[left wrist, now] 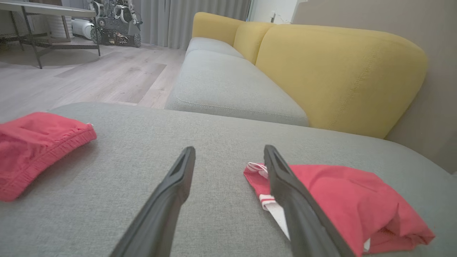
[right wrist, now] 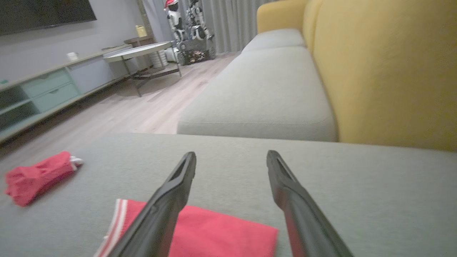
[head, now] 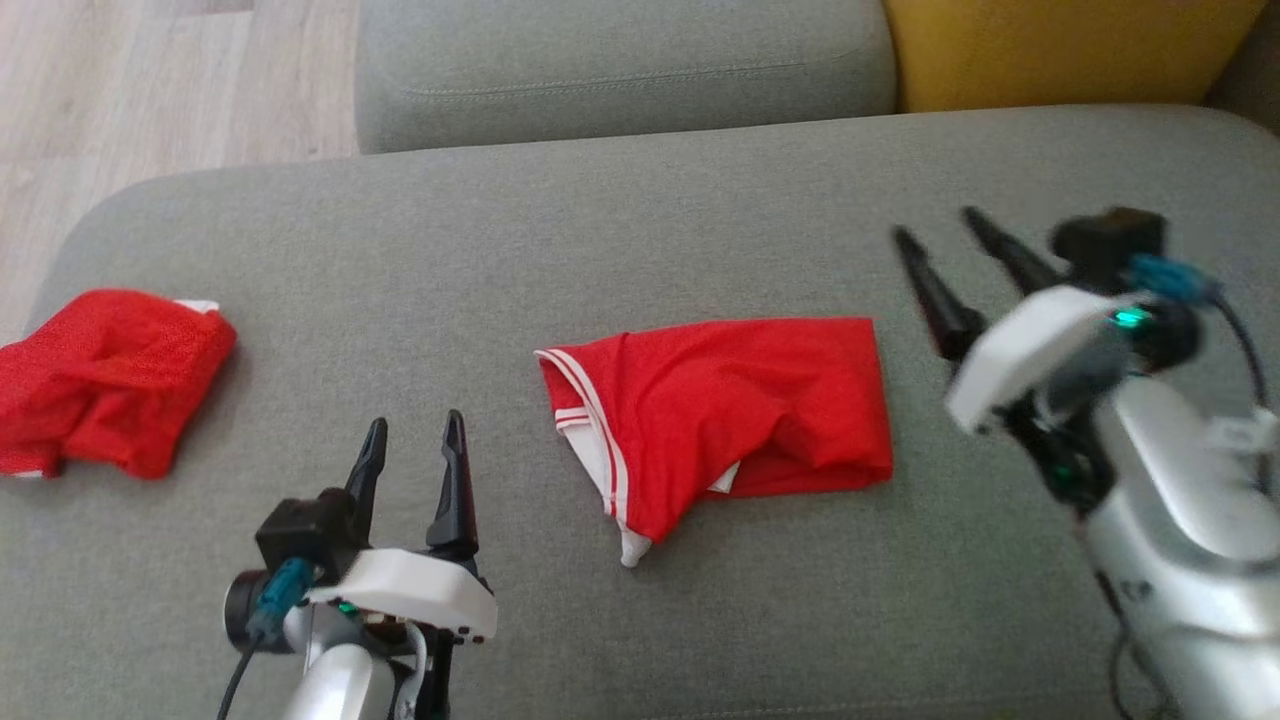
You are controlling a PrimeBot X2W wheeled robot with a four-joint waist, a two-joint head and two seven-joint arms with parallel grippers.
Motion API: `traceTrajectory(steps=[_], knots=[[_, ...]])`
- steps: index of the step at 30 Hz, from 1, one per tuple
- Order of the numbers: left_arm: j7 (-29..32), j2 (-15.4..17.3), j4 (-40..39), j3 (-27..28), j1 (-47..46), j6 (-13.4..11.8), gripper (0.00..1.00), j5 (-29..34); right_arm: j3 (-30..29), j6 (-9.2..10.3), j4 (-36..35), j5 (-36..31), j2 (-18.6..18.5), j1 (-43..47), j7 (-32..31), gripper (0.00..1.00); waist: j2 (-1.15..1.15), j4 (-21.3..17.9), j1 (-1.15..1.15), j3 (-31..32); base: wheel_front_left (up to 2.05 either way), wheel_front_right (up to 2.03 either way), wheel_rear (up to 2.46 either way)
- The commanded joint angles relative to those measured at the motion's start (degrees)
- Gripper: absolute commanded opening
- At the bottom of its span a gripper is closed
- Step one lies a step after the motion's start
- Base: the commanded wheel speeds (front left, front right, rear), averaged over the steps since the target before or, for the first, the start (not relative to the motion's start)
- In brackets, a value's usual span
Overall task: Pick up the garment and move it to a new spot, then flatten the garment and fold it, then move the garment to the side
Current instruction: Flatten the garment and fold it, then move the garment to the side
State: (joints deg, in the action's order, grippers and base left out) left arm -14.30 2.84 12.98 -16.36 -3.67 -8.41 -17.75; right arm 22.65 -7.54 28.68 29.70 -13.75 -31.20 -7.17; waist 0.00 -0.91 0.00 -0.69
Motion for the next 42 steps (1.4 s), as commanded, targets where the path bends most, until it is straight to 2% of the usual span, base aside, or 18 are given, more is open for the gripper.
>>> traceTrajectory(steps=[1,8,11,15,24,38,42], knots=[[-0.7,0.04,-2.26,1.32,-1.64,-0.11,1.0,-0.25,-1.39,0.05,-3.56,-3.94,-1.38,1.94,2.46,1.0,0.0,-0.43,0.0,0.09,0.0,0.0,0.0],[-0.7,0.04,-3.54,1.04,-1.64,0.24,1.0,-0.7,-10.63,0.05,-10.18,-12.68,-4.14,13.31,13.15,1.0,0.0,-0.99,0.0,0.13,0.0,0.0,0.0],[-0.7,0.04,-3.85,0.54,-0.96,0.58,1.0,-0.55,-15.57,0.05,-11.52,-15.26,-2.62,17.78,17.6,1.0,0.0,-1.15,0.0,0.17,0.0,0.0,0.0],[-0.7,0.04,-4.8,0.5,0.27,0.81,1.0,0.32,-19.97,0.05,-14.2,-18.49,0.41,21.84,20.46,1.0,0.0,-1.45,0.0,0.27,0.0,0.0,0.0],[-0.7,0.04,-8.91,2.15,3.74,0.22,1.0,1.28,-23.96,0.05,-17.03,-22.15,4.42,25.77,21.62,1.0,0.0,-1.48,0.0,0.02,0.0,0.0,0.0],[-0.7,0.04,-8.75,1.85,2.72,0.86,1.0,1.9,-25.32,0.05,-17.54,-23.41,5.47,26.11,21.39,1.0,0.0,-0.64,0.0,-0.78,0.0,0.0,0.0],[-0.7,0.04,-8.46,1.5,1.7,1.15,1.0,2.18,-23.61,0.05,-16.76,-20.83,6.02,24.66,19.24,1.0,0.0,-0.24,0.0,-2.6,0.0,0.0,0.0]])
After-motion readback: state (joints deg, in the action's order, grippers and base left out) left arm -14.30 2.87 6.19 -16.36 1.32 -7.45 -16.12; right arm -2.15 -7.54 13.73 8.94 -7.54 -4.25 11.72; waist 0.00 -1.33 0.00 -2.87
